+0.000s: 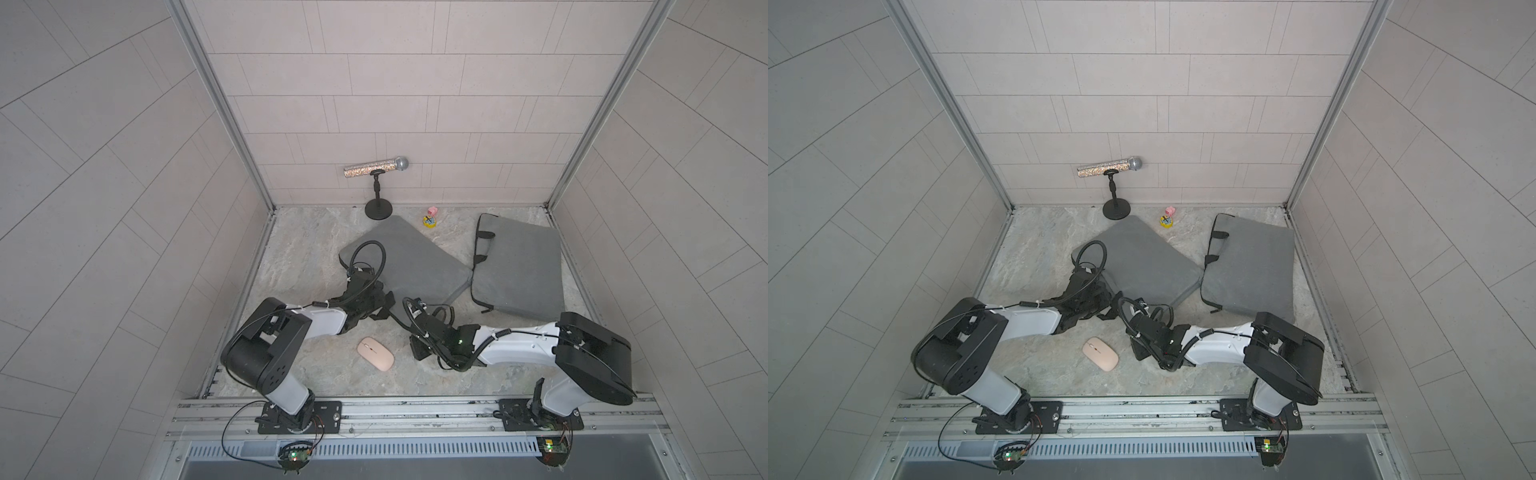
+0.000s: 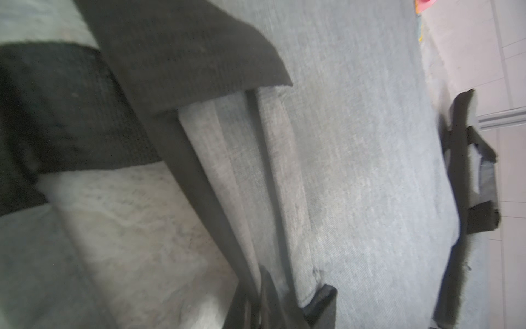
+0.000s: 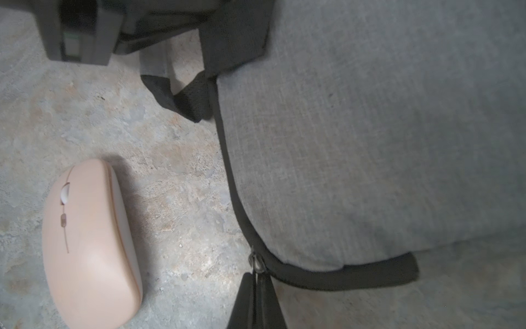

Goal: Put the mouse into the laptop bag
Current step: Unzip the zipper on the zippered laptop bag.

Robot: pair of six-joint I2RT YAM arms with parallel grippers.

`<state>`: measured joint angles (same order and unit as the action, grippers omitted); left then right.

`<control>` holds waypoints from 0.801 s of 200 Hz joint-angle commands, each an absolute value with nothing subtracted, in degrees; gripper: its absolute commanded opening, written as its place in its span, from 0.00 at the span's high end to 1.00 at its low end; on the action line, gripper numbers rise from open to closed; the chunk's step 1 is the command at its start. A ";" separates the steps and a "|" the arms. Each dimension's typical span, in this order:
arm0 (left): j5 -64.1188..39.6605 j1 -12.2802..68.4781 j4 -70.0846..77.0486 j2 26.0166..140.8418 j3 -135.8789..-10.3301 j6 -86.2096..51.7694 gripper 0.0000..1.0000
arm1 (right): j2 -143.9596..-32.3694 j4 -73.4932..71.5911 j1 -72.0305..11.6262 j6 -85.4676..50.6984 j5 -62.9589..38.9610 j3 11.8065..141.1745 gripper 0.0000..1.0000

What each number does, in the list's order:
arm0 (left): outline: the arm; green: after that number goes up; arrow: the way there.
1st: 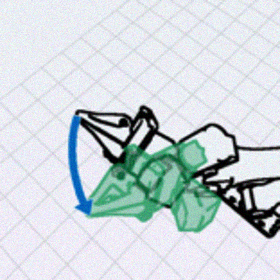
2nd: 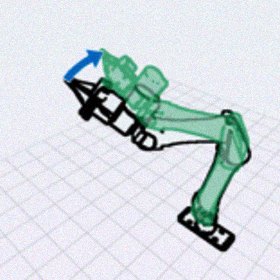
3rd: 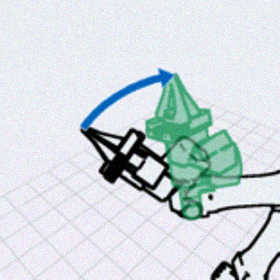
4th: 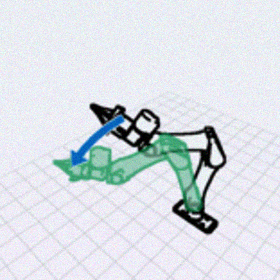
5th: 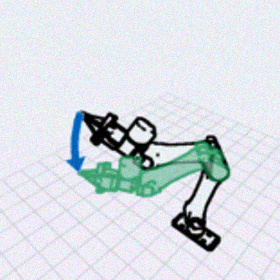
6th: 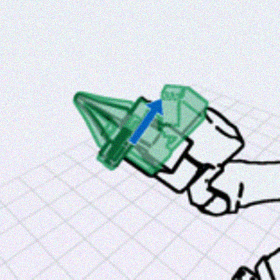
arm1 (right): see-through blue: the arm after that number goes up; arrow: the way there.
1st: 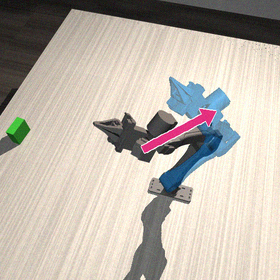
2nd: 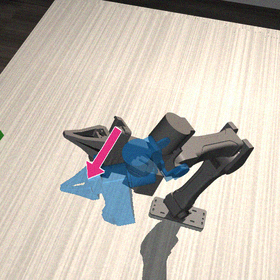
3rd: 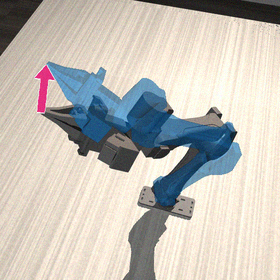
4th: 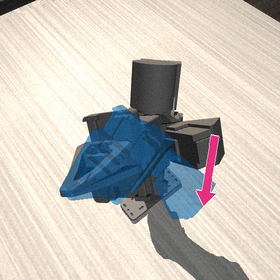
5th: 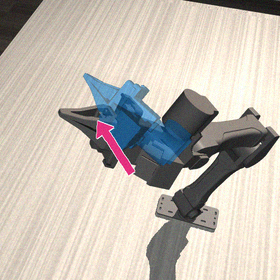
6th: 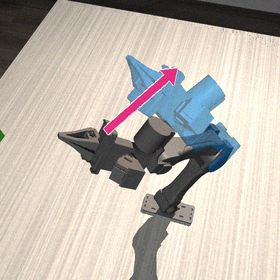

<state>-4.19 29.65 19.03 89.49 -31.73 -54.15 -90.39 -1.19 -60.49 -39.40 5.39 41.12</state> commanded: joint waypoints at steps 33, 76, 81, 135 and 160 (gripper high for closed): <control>0.19 30.39 17.58 74.13 -20.91 -57.37 0.66 | -88.83 -1.08 -52.36 -42.63 6.05 37.35 1.00; 4.55 30.56 7.27 61.78 -19.68 -57.18 0.16 | -86.57 0.06 -43.21 -41.49 5.01 33.67 1.00; 5.34 30.52 6.48 60.96 -19.60 -57.11 0.15 | -86.57 0.29 -41.96 -41.03 4.41 33.66 1.00; 8.31 24.58 3.39 57.08 -19.06 -53.28 0.07 | -87.74 4.47 -32.69 -37.81 5.57 35.23 1.00; 3.34 18.91 4.62 61.51 -21.08 -49.95 0.06 | -89.72 4.98 -29.94 -36.68 4.14 37.29 1.00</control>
<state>6.39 23.33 5.54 58.22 -19.49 -54.35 -87.26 -0.21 -32.29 -38.48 3.49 35.88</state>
